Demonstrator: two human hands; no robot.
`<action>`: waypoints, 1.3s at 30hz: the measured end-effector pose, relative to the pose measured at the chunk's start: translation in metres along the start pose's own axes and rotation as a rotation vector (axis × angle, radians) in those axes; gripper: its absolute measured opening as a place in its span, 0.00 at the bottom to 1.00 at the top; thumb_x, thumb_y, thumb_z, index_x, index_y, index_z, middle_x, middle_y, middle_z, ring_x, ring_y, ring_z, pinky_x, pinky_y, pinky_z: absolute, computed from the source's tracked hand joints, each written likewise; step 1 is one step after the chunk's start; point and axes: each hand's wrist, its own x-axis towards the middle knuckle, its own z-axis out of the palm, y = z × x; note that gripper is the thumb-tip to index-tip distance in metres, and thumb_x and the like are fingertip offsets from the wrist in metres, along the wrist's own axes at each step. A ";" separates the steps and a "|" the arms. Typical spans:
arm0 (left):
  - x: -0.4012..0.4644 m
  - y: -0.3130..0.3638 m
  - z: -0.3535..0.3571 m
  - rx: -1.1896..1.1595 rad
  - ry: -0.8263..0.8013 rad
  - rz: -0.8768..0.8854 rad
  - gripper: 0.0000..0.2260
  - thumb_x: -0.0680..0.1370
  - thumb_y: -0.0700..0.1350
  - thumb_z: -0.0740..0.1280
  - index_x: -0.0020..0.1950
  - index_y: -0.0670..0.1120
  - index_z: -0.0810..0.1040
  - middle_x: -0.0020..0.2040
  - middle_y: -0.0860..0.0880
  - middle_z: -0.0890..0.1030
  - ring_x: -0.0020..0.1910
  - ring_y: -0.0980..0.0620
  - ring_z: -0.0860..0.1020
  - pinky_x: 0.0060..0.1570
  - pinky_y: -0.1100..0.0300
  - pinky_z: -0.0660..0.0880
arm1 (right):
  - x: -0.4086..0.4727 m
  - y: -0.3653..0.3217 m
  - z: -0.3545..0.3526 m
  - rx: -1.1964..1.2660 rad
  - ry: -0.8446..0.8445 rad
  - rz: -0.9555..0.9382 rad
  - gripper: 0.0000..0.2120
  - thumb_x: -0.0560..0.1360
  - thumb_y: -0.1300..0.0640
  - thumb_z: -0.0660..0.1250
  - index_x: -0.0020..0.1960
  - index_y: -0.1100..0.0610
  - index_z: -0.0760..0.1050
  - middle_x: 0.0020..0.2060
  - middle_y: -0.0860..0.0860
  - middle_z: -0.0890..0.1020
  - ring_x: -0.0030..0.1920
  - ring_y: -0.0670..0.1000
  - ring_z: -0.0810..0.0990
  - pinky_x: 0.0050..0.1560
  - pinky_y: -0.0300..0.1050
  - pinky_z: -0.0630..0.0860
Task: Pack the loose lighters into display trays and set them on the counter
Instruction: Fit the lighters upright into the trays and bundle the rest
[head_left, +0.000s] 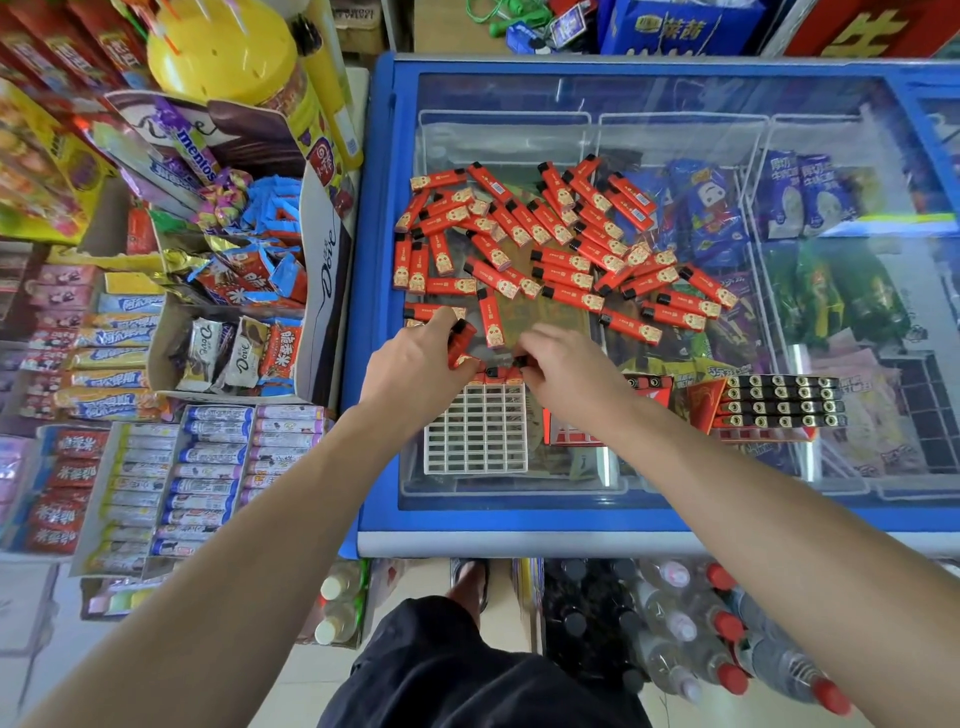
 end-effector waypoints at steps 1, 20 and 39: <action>0.000 0.000 0.000 -0.003 0.003 0.001 0.14 0.79 0.56 0.69 0.52 0.53 0.65 0.41 0.50 0.79 0.38 0.46 0.78 0.36 0.52 0.75 | -0.001 -0.002 0.001 -0.023 -0.009 -0.026 0.02 0.79 0.65 0.66 0.51 0.61 0.76 0.45 0.50 0.73 0.48 0.55 0.77 0.43 0.48 0.72; -0.003 -0.002 -0.002 -0.013 0.005 0.012 0.14 0.79 0.56 0.68 0.55 0.50 0.69 0.39 0.51 0.77 0.37 0.47 0.78 0.37 0.51 0.77 | -0.005 -0.004 0.007 0.003 -0.038 0.057 0.17 0.79 0.59 0.68 0.67 0.58 0.75 0.58 0.53 0.79 0.58 0.56 0.79 0.55 0.50 0.78; -0.031 -0.006 -0.024 -0.850 -0.149 -0.152 0.05 0.82 0.47 0.68 0.56 0.49 0.80 0.29 0.54 0.76 0.28 0.51 0.72 0.31 0.59 0.73 | -0.009 -0.065 -0.017 0.977 0.073 0.283 0.17 0.80 0.62 0.62 0.67 0.49 0.77 0.58 0.47 0.80 0.56 0.44 0.80 0.52 0.35 0.75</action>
